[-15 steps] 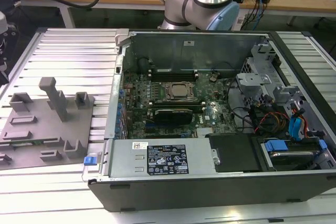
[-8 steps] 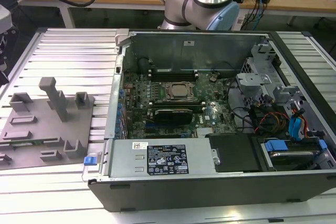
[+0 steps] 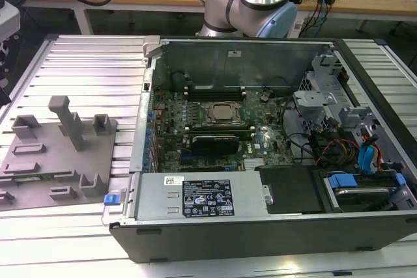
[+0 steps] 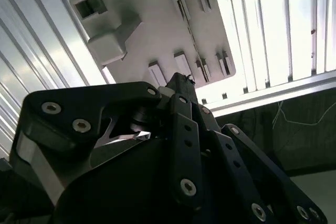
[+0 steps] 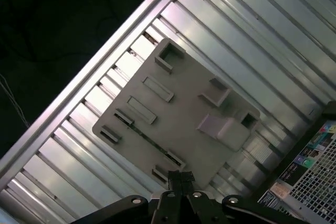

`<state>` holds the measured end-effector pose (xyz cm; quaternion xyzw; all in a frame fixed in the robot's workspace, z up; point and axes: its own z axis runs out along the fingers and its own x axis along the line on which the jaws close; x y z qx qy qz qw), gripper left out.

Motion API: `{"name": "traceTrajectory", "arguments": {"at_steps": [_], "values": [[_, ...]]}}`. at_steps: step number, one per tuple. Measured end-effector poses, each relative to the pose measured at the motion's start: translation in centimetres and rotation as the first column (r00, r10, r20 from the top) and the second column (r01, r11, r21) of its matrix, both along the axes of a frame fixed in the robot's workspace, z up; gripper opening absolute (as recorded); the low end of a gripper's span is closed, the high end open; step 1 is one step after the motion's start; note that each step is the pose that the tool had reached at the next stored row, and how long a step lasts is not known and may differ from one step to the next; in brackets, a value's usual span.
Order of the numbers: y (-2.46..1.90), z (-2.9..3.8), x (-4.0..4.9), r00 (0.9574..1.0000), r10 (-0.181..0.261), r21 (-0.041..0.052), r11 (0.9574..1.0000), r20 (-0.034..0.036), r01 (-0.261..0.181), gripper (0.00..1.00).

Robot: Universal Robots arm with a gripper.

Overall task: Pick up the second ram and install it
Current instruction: 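Pick up the second ram and move it above second insertion slot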

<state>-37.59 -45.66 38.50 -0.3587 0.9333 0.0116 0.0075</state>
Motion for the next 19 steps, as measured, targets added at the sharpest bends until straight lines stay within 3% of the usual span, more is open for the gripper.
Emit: {"name": "traceTrajectory", "arguments": {"at_steps": [9,15,19], "values": [[0.0,0.0,0.01,0.9966,0.082,-0.0031,0.9966,-0.0002,-0.082,0.11],[0.01,0.0,0.0,0.9853,0.171,-0.0127,0.9852,-0.0014,-0.171,0.11],[0.01,0.0,0.0,0.975,0.222,-0.0159,0.9749,-0.002,-0.222,0.11]]}}
